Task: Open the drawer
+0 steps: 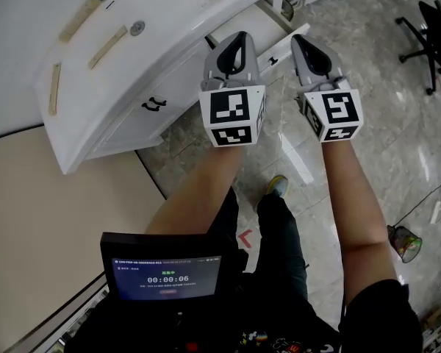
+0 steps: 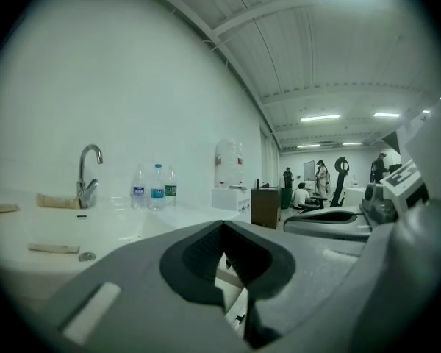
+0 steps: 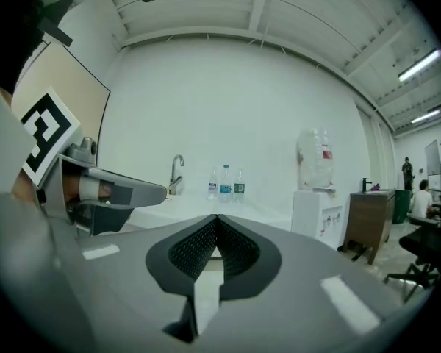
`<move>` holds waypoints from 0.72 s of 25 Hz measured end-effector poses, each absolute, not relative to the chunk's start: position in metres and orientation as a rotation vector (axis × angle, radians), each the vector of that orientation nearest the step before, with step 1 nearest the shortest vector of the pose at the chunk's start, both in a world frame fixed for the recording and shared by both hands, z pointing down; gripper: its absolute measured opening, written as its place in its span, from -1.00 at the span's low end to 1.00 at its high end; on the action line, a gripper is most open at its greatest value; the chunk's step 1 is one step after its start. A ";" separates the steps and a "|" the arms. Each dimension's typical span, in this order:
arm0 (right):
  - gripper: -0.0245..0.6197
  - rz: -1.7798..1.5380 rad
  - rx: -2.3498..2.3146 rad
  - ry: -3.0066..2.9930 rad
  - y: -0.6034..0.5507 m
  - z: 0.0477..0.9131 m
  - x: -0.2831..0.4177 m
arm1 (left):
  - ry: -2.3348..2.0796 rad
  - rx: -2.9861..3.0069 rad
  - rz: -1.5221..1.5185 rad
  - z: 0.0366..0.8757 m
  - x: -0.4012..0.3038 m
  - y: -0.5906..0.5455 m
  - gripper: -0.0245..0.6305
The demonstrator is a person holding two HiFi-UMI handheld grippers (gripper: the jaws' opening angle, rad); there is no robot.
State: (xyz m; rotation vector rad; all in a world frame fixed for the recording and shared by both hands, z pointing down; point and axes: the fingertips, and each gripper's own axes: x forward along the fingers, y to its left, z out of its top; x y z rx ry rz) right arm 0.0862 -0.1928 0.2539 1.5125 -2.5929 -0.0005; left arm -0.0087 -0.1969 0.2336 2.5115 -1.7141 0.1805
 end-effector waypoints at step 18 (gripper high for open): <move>-0.85 -0.054 1.634 -2.577 -0.097 0.106 0.096 | -1.715 2.485 0.157 0.120 -0.008 -0.105 -0.90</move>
